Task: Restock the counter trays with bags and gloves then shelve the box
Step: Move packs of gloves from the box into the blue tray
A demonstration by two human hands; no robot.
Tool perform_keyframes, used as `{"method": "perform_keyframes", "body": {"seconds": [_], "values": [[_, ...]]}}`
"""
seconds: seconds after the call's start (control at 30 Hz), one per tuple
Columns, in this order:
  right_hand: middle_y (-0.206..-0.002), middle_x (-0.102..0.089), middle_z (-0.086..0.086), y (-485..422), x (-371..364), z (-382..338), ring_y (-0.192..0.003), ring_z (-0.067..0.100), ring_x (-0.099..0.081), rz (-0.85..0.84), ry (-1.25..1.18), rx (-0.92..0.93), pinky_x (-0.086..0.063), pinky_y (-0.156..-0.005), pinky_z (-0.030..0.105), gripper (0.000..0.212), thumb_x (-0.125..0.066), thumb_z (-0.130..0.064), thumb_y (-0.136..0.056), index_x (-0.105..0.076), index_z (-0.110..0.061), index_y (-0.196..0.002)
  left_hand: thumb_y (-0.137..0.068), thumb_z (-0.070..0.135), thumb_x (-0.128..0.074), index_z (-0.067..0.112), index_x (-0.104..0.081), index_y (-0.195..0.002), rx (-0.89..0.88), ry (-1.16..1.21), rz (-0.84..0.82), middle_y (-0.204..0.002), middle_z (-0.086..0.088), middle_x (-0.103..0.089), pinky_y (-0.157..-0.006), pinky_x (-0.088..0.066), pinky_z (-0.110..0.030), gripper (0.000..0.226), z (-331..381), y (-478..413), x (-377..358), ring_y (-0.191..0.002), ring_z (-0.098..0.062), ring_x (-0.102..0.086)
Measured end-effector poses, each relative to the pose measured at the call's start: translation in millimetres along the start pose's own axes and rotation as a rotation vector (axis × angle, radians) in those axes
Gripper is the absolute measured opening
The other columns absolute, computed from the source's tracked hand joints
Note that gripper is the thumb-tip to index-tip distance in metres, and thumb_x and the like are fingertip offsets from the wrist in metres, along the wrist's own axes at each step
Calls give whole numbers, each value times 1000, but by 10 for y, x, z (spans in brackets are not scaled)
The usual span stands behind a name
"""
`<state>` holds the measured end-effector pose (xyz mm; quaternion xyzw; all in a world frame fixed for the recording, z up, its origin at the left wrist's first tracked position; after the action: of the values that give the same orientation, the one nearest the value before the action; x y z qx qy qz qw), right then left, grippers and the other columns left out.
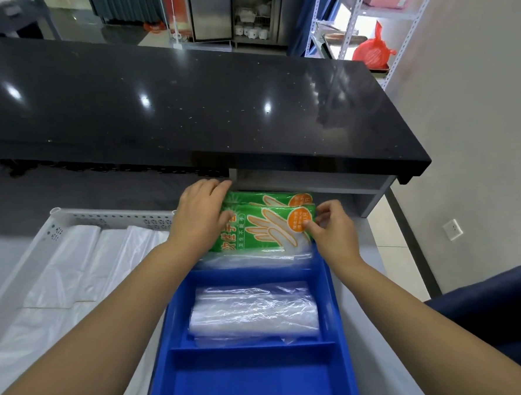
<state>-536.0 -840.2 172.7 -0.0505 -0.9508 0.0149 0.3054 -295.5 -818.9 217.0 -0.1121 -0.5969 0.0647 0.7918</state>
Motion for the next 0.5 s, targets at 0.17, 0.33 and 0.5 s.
{"method": "perform_keyframes", "body": {"seconds": [0.17,0.33,0.5], "values": [[-84,-60,-1,410,-27,-456,-73,5,-49,-8,177,544,-42,-63,21,15,-66,-27,-83,-60,-14,-87,-75,31,-73,13,-66,-98,-159,120,84,-90,-3,-66,-76,-40,-31,30,98,516,112,-87,-23,-58],[-86,-69,3,764,-414,-593,-80,23,-59,-168,511,881,-47,-67,32,17,-65,-27,-79,-67,-14,-89,-74,29,-74,18,-67,-96,-190,68,-145,-93,2,-70,-76,-43,-32,26,158,736,-223,-86,-23,-63],[-77,-65,1,432,-339,-540,-71,19,-53,-127,335,592,-36,-66,27,9,-71,-13,-79,-63,-16,-81,-85,16,-63,17,-70,-93,-43,139,-27,-86,-2,-72,-67,-44,-30,10,104,524,-85,-82,-26,-62]]}}
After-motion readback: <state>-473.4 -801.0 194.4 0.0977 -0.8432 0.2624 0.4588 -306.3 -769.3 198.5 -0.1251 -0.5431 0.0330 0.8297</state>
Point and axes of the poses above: each hand's wrist, its own y-axis away from the middle knuckle, its own x-axis out of the back of the hand, z = x × y, the point moved 9 cm from there along -y, towards the middle knuckle
